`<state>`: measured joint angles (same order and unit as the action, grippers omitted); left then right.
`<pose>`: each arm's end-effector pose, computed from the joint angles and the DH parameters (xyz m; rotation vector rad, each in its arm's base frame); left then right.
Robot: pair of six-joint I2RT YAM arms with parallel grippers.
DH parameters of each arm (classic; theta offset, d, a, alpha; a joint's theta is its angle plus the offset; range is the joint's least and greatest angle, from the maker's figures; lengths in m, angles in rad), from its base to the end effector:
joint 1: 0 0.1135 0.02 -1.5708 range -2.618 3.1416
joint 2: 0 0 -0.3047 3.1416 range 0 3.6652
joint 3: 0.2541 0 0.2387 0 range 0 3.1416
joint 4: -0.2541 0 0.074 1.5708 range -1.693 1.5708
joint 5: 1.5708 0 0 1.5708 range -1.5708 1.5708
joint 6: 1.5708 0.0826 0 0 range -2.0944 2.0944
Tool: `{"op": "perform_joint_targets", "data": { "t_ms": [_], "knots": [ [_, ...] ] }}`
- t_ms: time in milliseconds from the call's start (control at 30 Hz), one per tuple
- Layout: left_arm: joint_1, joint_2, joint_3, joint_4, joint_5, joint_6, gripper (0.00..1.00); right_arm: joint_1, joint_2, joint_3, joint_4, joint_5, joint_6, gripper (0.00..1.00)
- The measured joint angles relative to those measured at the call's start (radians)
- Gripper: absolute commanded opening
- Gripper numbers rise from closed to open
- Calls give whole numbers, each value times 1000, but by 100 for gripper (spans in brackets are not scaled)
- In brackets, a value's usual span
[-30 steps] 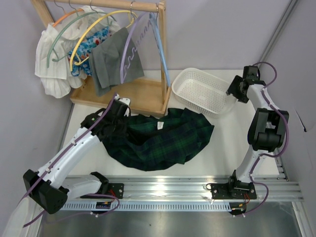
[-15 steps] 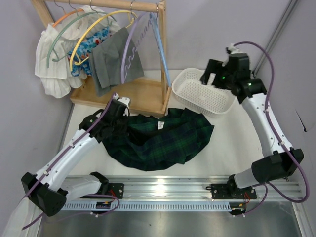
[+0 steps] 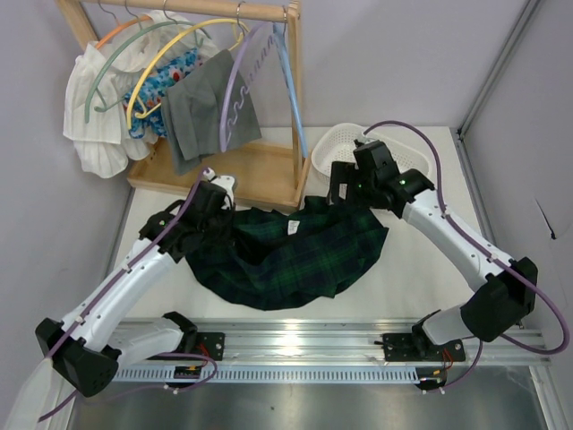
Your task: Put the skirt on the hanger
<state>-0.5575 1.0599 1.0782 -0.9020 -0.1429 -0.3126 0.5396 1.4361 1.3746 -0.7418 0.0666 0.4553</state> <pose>0.1757 -0.0957 0.3231 0.2373 2.4421 -0.2106 0.2791 0.1607 0.3486 -0.0691 2.4072 0.3935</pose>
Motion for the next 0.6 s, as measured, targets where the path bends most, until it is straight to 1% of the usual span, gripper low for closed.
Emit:
{"op": "perform_joint_targets", "data": {
  "t_ms": [100,233,367,500,600],
  "knots": [
    [0,3,0,2,5,4,0,24,0,-30,25,13,18,97],
    [0,0,0,2,12,7,0,18,14,-73,32,16,34,87],
    [0,-18,0,1,15,7,0,-11,46,-75,34,19,34,86],
    [0,-32,0,1,16,3,0,-4,47,-93,42,16,31,84],
    [0,-34,0,1,16,-1,0,0,51,-121,45,23,31,75]
  ]
}}
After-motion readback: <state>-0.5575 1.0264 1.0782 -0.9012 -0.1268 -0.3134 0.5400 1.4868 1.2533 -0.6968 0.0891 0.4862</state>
